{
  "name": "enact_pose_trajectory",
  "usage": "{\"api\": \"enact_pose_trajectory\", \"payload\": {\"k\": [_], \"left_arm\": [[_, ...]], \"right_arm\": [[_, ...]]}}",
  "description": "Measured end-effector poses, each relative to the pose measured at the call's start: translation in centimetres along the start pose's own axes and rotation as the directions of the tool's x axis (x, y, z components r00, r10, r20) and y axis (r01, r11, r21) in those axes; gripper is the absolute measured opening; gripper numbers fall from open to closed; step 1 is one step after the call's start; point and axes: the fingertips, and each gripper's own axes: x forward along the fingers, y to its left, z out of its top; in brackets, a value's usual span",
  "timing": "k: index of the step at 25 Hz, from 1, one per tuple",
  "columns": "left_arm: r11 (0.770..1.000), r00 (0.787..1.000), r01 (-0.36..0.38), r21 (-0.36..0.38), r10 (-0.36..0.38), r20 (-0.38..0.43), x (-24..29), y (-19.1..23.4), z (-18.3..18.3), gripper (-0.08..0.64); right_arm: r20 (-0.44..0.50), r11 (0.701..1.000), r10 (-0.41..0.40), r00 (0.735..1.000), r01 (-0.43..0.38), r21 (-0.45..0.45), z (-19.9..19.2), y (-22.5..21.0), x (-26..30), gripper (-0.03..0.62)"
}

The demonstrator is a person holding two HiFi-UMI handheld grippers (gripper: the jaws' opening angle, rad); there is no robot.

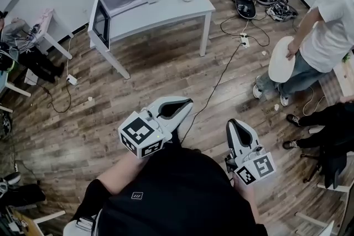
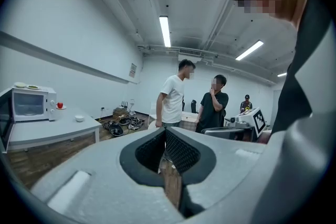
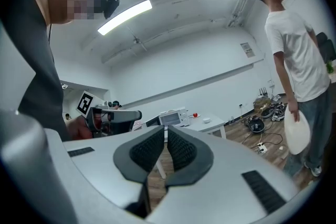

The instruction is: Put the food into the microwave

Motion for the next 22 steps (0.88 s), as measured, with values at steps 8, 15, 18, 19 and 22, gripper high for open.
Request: {"api": "enact_pose_trajectory", "payload": {"k": [8, 15, 18, 19, 22], "left_arm": [[1.0, 0.999, 0.005, -0.014, -0.004, 0.031, 3.1, 5.1, 0.8, 0.009], [1.0, 0.999, 0.011, 0.001, -0.011, 0.05, 6.1, 13.6, 3.0, 0.009], [1.0, 0.999, 0.022, 0.001, -0.022, 0.043, 7.3, 17.3, 3.6, 0.009], [1.0, 0.999, 0.026, -0.001, -0.026, 0.041, 7.6, 18.6, 3.7, 0.009], [1.0, 0.999, 0.029, -0.01, -0.029, 0.038, 8.3, 22.4, 4.0, 0.009]], "right_arm": [[-0.008, 1.0, -0.001, 1.0, 0.001, -0.007, 0.8, -2.9, 4.9, 0.018], [-0.028, 1.0, 0.012, 1.0, -0.013, -0.019, 2.7, -6.4, 14.3, 0.018], [-0.052, 1.0, 0.026, 0.998, -0.026, -0.013, 3.1, -7.6, 18.6, 0.018], [-0.06, 1.0, 0.029, 0.998, -0.03, -0.009, 3.0, -8.0, 20.1, 0.018], [-0.081, 0.999, 0.036, 0.996, -0.035, 0.01, 2.8, -9.1, 24.6, 0.017]]}}
